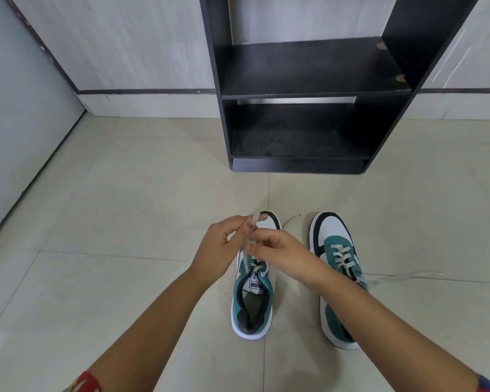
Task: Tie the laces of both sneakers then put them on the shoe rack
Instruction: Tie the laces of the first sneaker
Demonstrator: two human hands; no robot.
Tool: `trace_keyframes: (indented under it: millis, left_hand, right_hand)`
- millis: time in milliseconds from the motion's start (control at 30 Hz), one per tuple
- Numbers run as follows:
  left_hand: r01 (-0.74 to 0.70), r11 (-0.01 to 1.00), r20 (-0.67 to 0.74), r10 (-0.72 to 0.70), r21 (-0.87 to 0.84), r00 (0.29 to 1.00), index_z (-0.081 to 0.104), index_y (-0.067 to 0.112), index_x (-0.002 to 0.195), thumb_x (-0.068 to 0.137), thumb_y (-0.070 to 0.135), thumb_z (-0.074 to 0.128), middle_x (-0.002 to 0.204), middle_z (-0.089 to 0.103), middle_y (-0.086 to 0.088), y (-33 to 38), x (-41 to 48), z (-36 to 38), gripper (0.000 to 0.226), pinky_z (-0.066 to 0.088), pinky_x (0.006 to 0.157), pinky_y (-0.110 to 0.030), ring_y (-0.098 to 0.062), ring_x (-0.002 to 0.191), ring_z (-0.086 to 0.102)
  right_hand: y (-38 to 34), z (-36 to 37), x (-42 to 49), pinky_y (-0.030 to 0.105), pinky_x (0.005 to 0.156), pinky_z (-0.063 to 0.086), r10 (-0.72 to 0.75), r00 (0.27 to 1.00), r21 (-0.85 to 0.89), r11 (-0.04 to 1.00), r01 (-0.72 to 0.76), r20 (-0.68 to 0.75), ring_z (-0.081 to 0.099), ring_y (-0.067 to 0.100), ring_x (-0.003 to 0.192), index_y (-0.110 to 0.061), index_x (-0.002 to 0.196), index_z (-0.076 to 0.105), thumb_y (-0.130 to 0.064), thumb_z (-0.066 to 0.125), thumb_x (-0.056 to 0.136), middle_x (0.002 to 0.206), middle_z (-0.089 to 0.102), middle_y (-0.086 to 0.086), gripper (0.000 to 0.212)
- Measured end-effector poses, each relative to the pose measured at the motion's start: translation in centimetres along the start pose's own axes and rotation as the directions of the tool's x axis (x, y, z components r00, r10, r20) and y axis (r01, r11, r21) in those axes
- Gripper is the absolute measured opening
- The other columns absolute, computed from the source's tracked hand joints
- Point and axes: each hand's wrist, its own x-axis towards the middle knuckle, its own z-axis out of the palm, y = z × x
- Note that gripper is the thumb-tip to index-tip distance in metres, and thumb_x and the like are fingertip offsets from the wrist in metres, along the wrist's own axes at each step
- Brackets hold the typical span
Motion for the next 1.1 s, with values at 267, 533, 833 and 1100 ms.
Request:
trace_keyframes:
  millis: [267, 533, 833, 1100]
  left_hand:
    - [0.021, 0.972, -0.08, -0.002, 0.234, 0.997, 0.059, 0.038, 0.114, 0.087, 0.048, 0.054, 0.053, 0.05, 0.013, 0.4, -0.8, -0.8, 0.029, 0.037, 0.054, -0.021, -0.004, 0.052, 0.048]
    - [-0.24, 0.726, 0.005, 0.31, 0.645, 0.951, 0.064, 0.041, 0.106, 0.084, 0.045, 0.056, 0.065, 0.058, 0.008, -0.2, -1.8, -0.2, 0.024, 0.043, 0.049, -0.021, -0.01, 0.057, 0.05]
    - [0.225, 0.955, 0.019, -0.233, 0.193, 0.972, 0.068, 0.021, 0.08, 0.076, 0.027, 0.063, 0.053, 0.059, 0.012, 0.5, -1.8, 0.7, 0.009, 0.043, 0.056, -0.023, -0.006, 0.048, 0.052]
    - [0.491, 0.862, 0.16, -0.47, -0.13, 0.868, 0.069, 0.008, 0.075, 0.078, 0.007, 0.058, 0.041, 0.044, 0.012, 1.3, -1.2, 0.2, 0.011, 0.024, 0.038, -0.012, -0.004, 0.037, 0.025]
  right_hand:
    - [0.5, -0.5, -0.7, 0.025, 0.06, 0.045, -0.008, 0.968, 0.241, 0.968, 0.071, -0.251, 0.051, 0.015, 0.049, -0.001, 0.096, 0.064, -0.012, 0.061, 0.089, 0.053, 0.057, 0.008, 0.014]
    - [0.0, -0.8, -1.4, 0.035, 0.069, 0.05, 0.002, 0.978, 0.043, 0.999, 0.007, -0.209, 0.056, 0.017, 0.054, -0.013, 0.094, 0.041, -0.038, 0.043, 0.096, 0.056, 0.06, 0.003, 0.026]
    - [0.6, -1.4, -2.6, 0.026, 0.068, 0.045, -0.078, 0.973, -0.164, 0.986, 0.042, -0.216, 0.052, 0.009, 0.058, -0.01, 0.07, 0.054, -0.041, 0.041, 0.096, 0.06, 0.057, -0.001, 0.043]
    - [4.4, 0.7, -3.4, 0.017, 0.092, 0.042, -0.146, 0.947, -0.374, 0.927, 0.03, -0.286, 0.056, 0.005, 0.105, -0.018, 0.092, 0.073, -0.027, 0.076, 0.075, 0.115, 0.062, -0.009, 0.019]
